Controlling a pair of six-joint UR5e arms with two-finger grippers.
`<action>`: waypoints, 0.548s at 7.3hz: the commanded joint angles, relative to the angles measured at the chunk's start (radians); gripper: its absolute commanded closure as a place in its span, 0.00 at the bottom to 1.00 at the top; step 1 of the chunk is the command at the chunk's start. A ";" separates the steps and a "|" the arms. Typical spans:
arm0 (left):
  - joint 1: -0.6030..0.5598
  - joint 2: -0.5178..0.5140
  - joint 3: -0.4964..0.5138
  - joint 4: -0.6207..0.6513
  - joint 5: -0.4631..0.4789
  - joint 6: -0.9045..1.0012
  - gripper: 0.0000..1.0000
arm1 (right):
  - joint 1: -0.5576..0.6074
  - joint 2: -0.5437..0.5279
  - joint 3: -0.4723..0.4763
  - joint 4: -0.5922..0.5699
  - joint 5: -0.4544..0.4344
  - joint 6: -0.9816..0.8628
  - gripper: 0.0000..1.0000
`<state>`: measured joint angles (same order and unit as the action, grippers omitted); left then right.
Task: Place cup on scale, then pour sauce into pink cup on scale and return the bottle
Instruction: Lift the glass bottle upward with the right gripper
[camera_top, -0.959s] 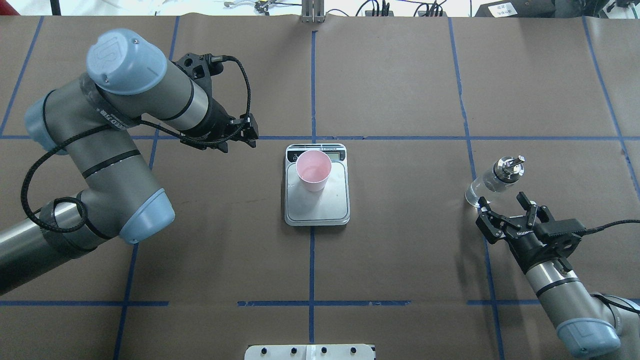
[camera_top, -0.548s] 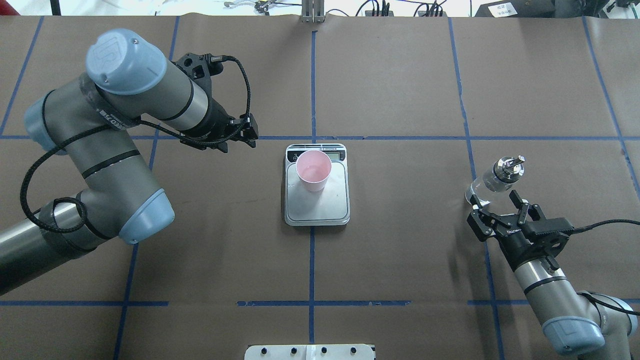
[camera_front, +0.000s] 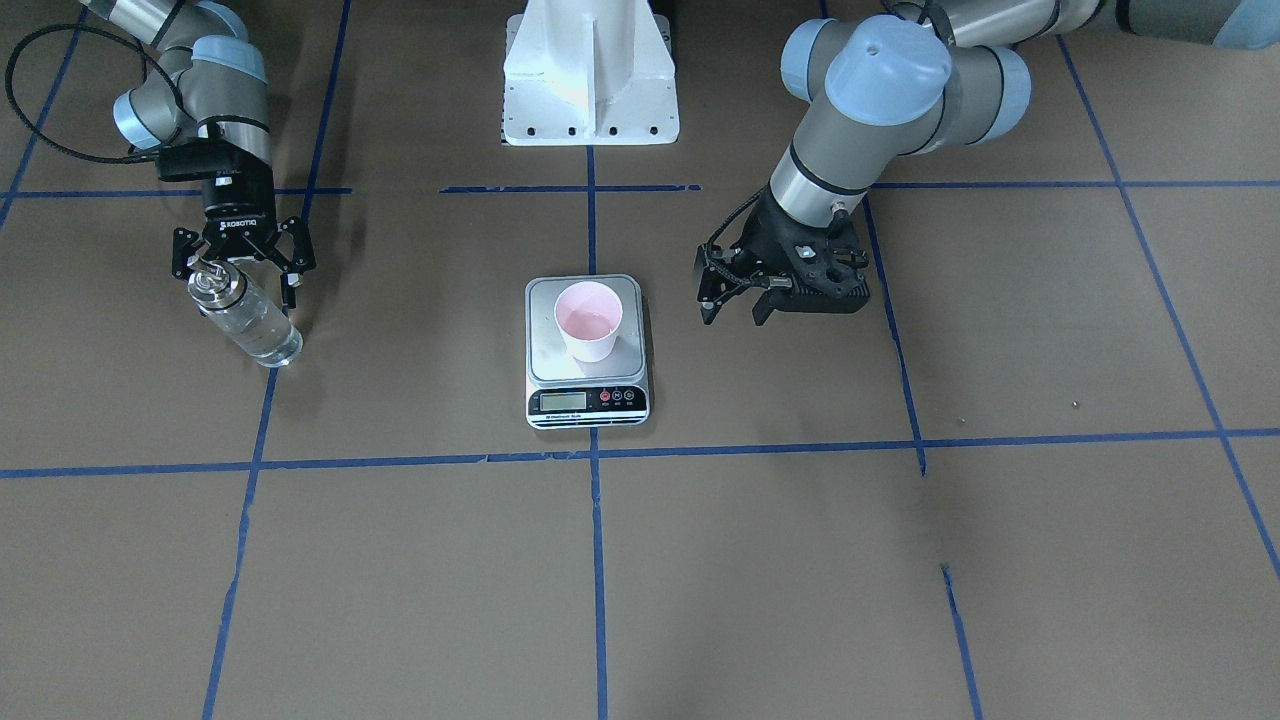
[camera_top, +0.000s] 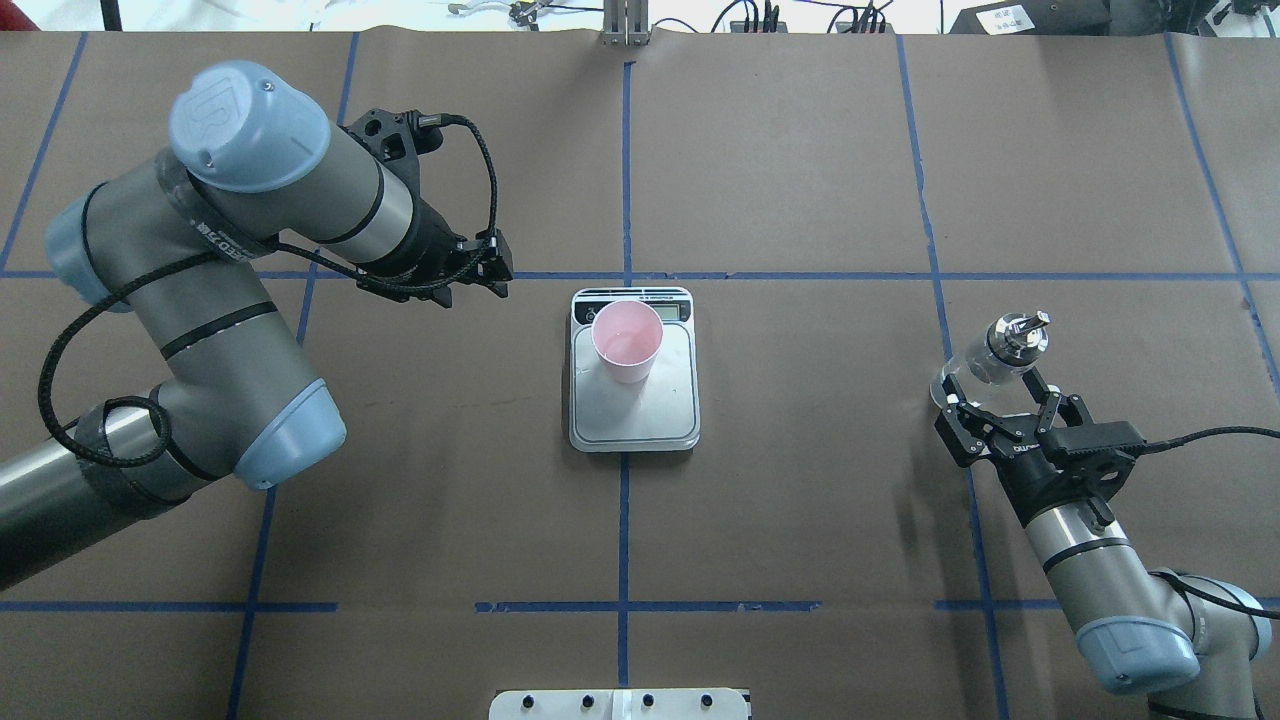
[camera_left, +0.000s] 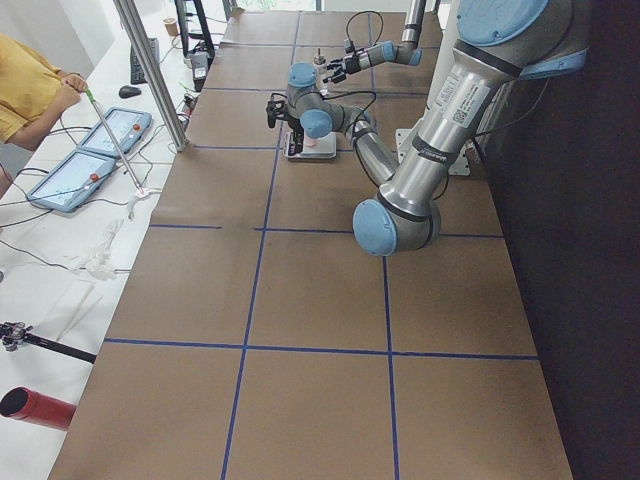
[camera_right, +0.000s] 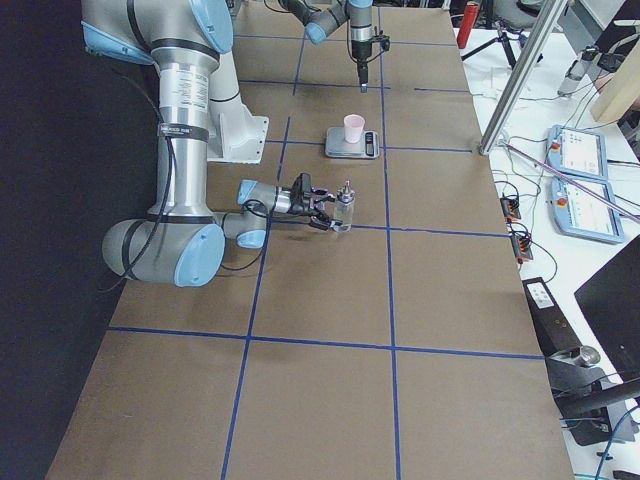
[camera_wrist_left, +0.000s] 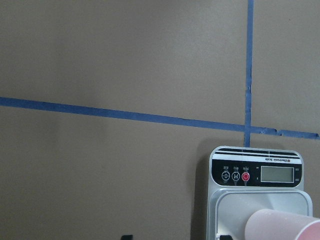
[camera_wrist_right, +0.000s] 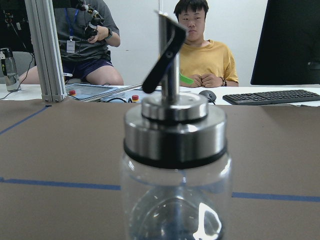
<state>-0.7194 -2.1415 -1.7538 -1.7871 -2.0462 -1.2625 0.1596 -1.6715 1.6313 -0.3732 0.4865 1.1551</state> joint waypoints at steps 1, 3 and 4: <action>0.000 0.000 -0.001 0.000 0.001 0.000 0.34 | 0.018 0.028 -0.022 -0.012 0.006 -0.002 0.00; 0.000 0.008 -0.003 -0.002 0.000 0.000 0.34 | 0.034 0.059 -0.048 -0.012 0.014 -0.003 0.00; 0.000 0.006 -0.003 -0.002 0.000 0.000 0.34 | 0.041 0.058 -0.051 -0.012 0.026 -0.002 0.00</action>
<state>-0.7194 -2.1355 -1.7558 -1.7881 -2.0462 -1.2625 0.1899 -1.6187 1.5880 -0.3847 0.5002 1.1530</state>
